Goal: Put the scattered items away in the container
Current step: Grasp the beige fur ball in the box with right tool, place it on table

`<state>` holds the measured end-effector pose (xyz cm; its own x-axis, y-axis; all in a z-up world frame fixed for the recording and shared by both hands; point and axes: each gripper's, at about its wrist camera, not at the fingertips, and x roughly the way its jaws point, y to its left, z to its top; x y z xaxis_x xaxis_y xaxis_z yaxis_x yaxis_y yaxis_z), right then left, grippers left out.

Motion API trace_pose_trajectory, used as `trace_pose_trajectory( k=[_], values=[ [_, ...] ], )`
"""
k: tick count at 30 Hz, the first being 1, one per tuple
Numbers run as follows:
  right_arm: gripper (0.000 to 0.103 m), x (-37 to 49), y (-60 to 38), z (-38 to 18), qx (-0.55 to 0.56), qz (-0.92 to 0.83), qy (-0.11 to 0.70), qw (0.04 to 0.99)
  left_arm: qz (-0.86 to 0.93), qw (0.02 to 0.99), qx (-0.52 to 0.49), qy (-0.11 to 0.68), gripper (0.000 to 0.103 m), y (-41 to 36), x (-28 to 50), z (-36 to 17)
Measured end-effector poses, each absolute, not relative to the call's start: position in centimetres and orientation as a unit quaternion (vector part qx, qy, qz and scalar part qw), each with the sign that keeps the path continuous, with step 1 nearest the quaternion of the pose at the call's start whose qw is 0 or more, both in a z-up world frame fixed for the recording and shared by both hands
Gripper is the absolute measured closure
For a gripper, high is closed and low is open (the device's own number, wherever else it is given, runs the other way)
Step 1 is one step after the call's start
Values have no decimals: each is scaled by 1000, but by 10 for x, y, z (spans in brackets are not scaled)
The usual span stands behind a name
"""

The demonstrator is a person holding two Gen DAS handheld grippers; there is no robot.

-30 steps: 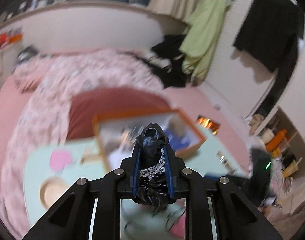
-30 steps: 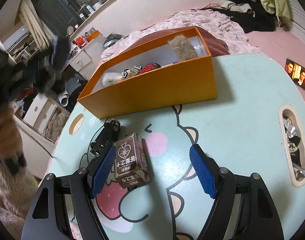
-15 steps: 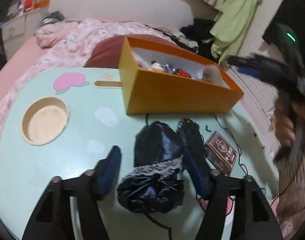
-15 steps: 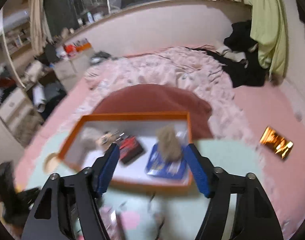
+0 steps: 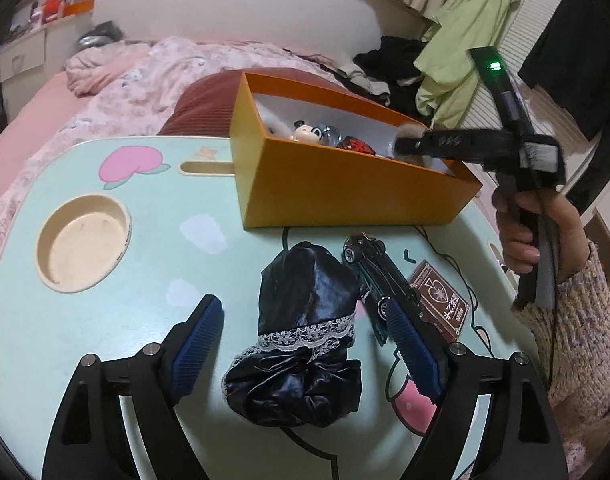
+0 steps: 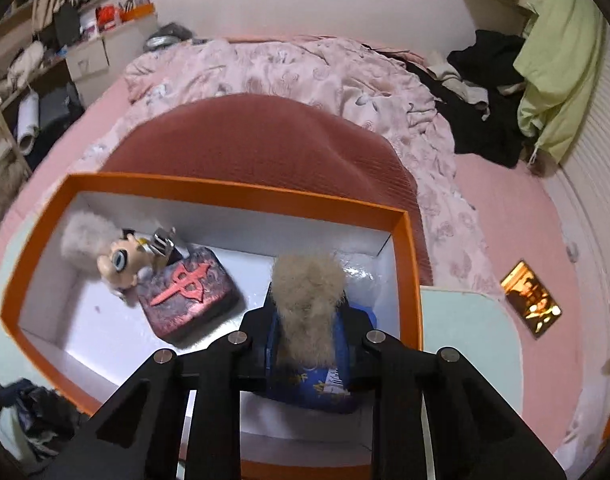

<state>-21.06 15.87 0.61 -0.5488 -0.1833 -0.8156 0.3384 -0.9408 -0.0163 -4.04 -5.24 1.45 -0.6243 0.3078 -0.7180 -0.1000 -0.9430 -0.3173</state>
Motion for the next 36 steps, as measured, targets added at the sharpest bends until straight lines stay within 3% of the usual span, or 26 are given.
trace_pose_trajectory(
  k=[10, 21, 23, 25, 30, 36],
  values=[
    [80, -142, 203, 68, 389, -866, -67, 307, 893, 115, -401, -170, 19, -69, -38, 15],
    [77, -87, 204, 2, 460, -825, -81, 318, 891, 146, -388, -183, 19, -78, -41, 38],
    [70, -84, 209, -11, 462, -823, -100, 316, 894, 154, -380, -179, 19, -81, -45, 52],
    [43, -84, 212, -22, 475, -813, -117, 316, 900, 154, -376, -161, 19, -80, -51, 66],
    [31, -73, 220, -17, 457, -840, -81, 282, 910, 84, -397, -89, 19, -72, -84, 91],
    [21, -59, 226, -26, 433, -865, -34, 250, 912, 88, -401, -16, 19, -38, -124, 101]
  ],
)
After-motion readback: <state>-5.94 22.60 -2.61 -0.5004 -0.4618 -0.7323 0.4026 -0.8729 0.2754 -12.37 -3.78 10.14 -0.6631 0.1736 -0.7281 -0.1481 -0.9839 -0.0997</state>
